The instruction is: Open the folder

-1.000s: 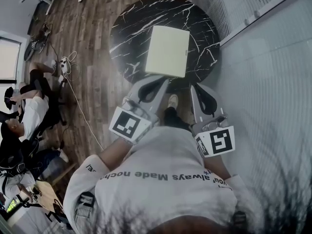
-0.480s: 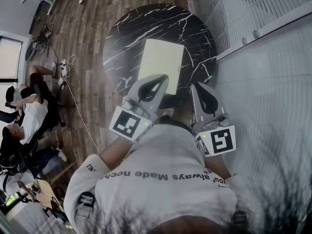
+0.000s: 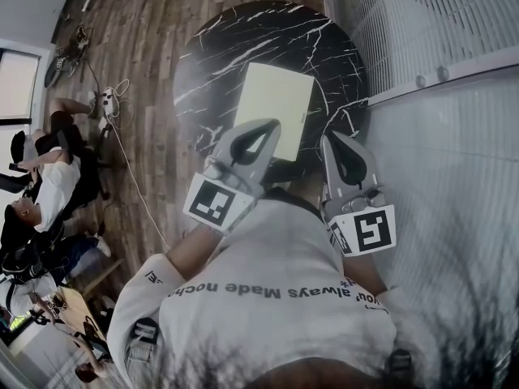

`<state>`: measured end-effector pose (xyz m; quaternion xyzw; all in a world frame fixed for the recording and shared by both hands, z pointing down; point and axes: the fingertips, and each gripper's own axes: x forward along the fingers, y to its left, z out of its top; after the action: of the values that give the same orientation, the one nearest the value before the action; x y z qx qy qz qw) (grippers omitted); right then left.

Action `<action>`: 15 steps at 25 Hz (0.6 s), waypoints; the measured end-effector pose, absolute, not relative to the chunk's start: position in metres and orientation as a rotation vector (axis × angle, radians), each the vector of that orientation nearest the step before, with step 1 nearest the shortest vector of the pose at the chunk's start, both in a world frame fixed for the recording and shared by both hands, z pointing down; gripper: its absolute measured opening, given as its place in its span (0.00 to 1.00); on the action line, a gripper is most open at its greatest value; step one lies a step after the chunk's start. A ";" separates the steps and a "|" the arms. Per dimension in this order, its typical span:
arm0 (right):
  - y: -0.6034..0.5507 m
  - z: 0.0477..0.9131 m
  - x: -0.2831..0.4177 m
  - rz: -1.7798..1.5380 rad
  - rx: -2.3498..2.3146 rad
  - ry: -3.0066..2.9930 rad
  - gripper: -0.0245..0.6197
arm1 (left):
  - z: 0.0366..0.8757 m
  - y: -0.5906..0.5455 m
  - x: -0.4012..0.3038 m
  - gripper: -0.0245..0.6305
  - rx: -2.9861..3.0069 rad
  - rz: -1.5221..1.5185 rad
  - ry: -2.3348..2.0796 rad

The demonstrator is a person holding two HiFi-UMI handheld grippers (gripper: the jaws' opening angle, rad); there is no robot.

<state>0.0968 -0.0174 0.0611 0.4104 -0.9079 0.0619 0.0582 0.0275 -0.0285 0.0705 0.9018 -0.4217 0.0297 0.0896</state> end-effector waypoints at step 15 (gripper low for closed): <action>-0.030 0.071 0.078 0.219 1.380 -2.651 0.04 | 0.078 -0.043 -0.002 0.04 2.726 0.124 -1.129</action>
<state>0.0780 -0.0297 0.0713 0.4593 -0.8823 0.0730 0.0726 -0.0016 -0.0431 0.0776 0.9190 -0.3807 0.0419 0.0939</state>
